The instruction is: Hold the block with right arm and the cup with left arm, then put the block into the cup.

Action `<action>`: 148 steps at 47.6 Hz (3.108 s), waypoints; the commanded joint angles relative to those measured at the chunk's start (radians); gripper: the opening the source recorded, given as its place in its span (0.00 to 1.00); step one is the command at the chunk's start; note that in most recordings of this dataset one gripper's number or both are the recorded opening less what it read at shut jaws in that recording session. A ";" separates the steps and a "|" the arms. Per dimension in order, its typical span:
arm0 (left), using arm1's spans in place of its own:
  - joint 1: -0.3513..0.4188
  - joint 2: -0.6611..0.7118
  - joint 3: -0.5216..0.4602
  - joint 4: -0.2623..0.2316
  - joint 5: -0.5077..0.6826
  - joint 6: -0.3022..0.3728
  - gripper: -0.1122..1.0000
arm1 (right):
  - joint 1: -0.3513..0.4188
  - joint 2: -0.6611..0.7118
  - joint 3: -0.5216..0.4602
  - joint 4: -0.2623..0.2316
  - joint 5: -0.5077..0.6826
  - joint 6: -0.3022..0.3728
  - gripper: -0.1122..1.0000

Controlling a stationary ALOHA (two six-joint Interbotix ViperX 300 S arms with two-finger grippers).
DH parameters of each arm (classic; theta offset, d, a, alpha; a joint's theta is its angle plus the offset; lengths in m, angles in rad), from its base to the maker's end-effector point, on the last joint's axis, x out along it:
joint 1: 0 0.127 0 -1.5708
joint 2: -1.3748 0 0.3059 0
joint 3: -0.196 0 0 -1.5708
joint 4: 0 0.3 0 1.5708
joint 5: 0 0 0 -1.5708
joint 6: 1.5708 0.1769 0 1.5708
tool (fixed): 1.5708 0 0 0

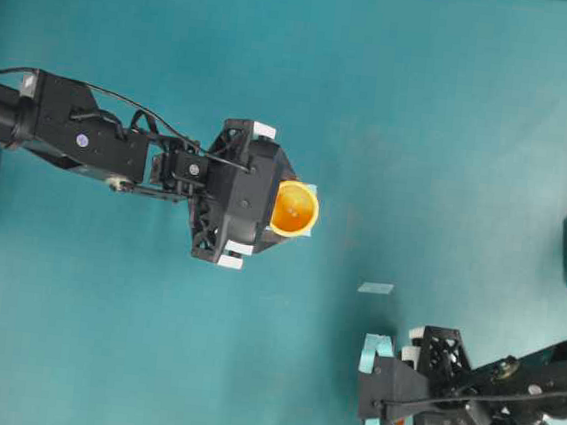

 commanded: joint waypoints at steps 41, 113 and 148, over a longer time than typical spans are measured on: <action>-0.002 -0.014 -0.020 0.002 -0.003 0.003 0.71 | -0.499 -0.285 -0.060 -0.453 -0.025 -0.008 0.44; 0.000 -0.012 -0.026 -0.003 -0.011 -0.071 0.71 | -0.514 -0.230 -0.127 -0.472 -0.120 -0.006 0.68; 0.002 -0.014 -0.026 -0.003 -0.009 -0.071 0.71 | -0.514 -0.230 -0.127 -0.471 -0.120 -0.006 0.68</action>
